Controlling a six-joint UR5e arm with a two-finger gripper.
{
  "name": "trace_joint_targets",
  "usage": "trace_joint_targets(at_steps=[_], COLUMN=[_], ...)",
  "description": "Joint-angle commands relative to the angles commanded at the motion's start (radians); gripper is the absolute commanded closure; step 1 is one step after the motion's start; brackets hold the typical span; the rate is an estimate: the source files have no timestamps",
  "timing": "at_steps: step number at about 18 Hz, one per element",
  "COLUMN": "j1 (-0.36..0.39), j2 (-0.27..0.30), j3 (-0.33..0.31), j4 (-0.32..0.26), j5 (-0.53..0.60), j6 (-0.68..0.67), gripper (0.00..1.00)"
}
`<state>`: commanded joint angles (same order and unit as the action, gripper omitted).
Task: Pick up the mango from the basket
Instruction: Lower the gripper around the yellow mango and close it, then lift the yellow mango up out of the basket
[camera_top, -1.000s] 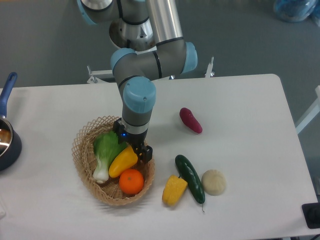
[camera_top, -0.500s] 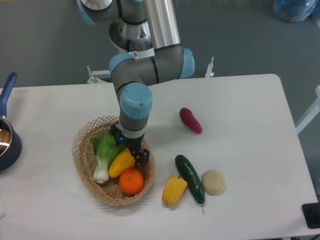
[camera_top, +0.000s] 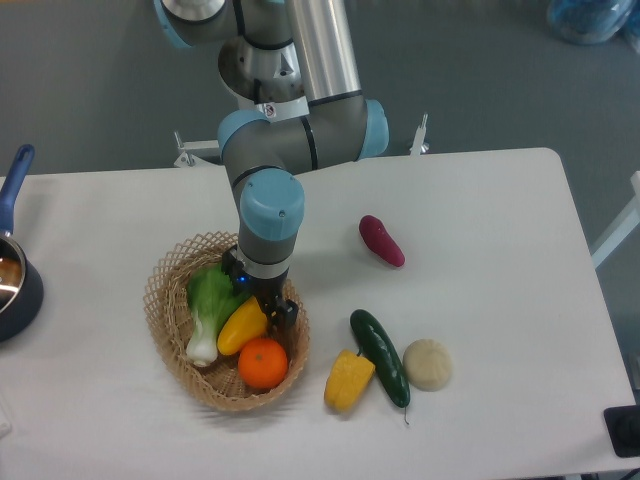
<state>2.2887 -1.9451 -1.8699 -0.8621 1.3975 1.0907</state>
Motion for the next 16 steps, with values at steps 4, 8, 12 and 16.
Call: trace_joint_targets(at_steps=[4,8,12,16], j1=[0.0,0.005,0.04,0.122], j2=[0.006,0.023,0.078,0.155], j3=[0.003,0.012,0.041,0.064], j4=[0.0,-0.002,0.003,0.003], j5=[-0.003,-0.005,-0.014,-0.132], j6=[0.003,0.008,0.002,-0.006], gripper=[0.67,0.67,0.67,0.67])
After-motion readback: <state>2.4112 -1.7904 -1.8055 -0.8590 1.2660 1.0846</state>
